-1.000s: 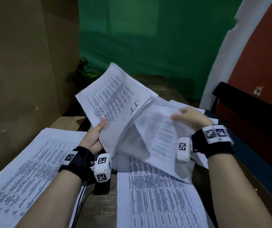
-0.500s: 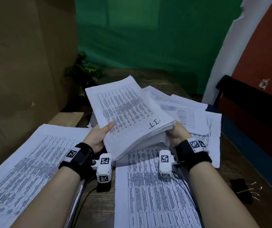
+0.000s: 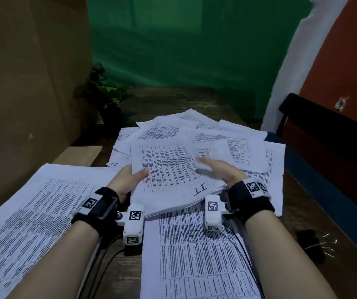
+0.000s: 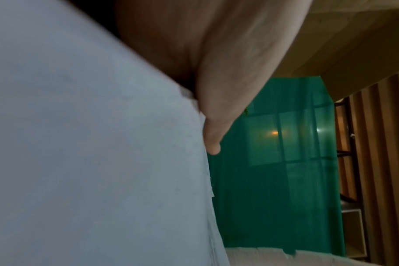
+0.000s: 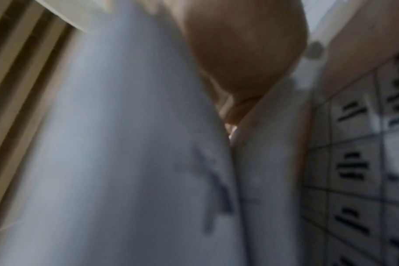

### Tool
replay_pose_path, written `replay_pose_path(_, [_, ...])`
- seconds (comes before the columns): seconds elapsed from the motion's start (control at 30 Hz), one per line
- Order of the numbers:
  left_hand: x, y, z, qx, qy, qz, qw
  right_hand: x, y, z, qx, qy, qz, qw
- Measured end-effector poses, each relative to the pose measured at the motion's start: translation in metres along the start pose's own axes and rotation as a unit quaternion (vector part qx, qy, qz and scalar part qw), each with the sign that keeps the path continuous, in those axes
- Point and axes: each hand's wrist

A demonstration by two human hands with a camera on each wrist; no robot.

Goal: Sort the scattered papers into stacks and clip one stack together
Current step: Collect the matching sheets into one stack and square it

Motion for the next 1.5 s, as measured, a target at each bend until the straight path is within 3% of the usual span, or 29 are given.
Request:
replay_pose_path(0.1, [-0.001,-0.001,-0.001,-0.059,-0.020,-0.034,0.997,-0.002,0.000,0.001,0.112,0.036,0.014,0.993])
replay_pose_path(0.2, [0.003,-0.007,-0.006,-0.053,-0.019,-0.062,0.996,0.008,0.004,0.005,0.051,0.087,0.008,0.995])
replay_pose_path(0.33, [0.013,-0.016,-0.033,0.063,-0.038,-0.081,0.994,0.031,0.021,0.021,-0.064,0.147,0.020,0.987])
replay_pose_path(0.47, [0.034,-0.025,-0.080,0.150,-0.136,-0.072,0.977,0.058,0.027,0.035,-0.133,0.195,0.038,0.971])
replay_pose_path(0.6, [0.063,-0.037,-0.128,0.045,-0.296,-0.134,0.945,0.089,0.018,0.057,-0.053,0.280,-0.026,0.958])
replay_pose_path(0.67, [0.079,-0.040,-0.143,0.006,-0.339,-0.150,0.929,0.104,0.017,0.069,-0.038,0.305,-0.064,0.950])
replay_pose_path(0.87, [0.111,-0.025,-0.158,0.129,-0.351,-0.071,0.925,0.138,0.020,0.086,-0.059,0.395,-0.022,0.917])
replay_pose_path(1.0, [0.123,-0.035,-0.174,0.085,-0.345,-0.015,0.935,0.149,0.010,0.101,-0.115,0.400,-0.067,0.907])
replay_pose_path(1.17, [0.134,-0.048,-0.205,0.076,-0.423,-0.086,0.899,0.169,0.001,0.124,-0.118,0.459,-0.138,0.870])
replay_pose_path(1.23, [0.124,-0.037,-0.190,0.063,-0.395,-0.070,0.914,0.166,0.001,0.110,-0.122,0.425,-0.137,0.887])
replay_pose_path(1.3, [0.109,-0.026,-0.159,0.030,-0.250,-0.009,0.968,0.153,-0.005,0.078,-0.104,0.320,-0.088,0.937])
replay_pose_path(1.37, [0.098,-0.018,-0.128,-0.020,-0.099,0.037,0.994,0.137,-0.012,0.050,-0.017,0.222,-0.049,0.974])
replay_pose_path(1.43, [0.094,-0.018,-0.115,-0.033,-0.094,0.027,0.995,0.127,-0.017,0.041,0.007,0.199,-0.081,0.977])
replay_pose_path(1.5, [0.095,-0.014,-0.128,-0.019,-0.130,-0.034,0.991,0.120,-0.025,0.047,-0.032,0.237,-0.117,0.964])
Point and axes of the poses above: each hand's wrist, its own x-axis away from the middle knuckle, its own y-axis out of the back of the hand, z = x × y, and after that the axes turned 2 degrees about z, right-handed
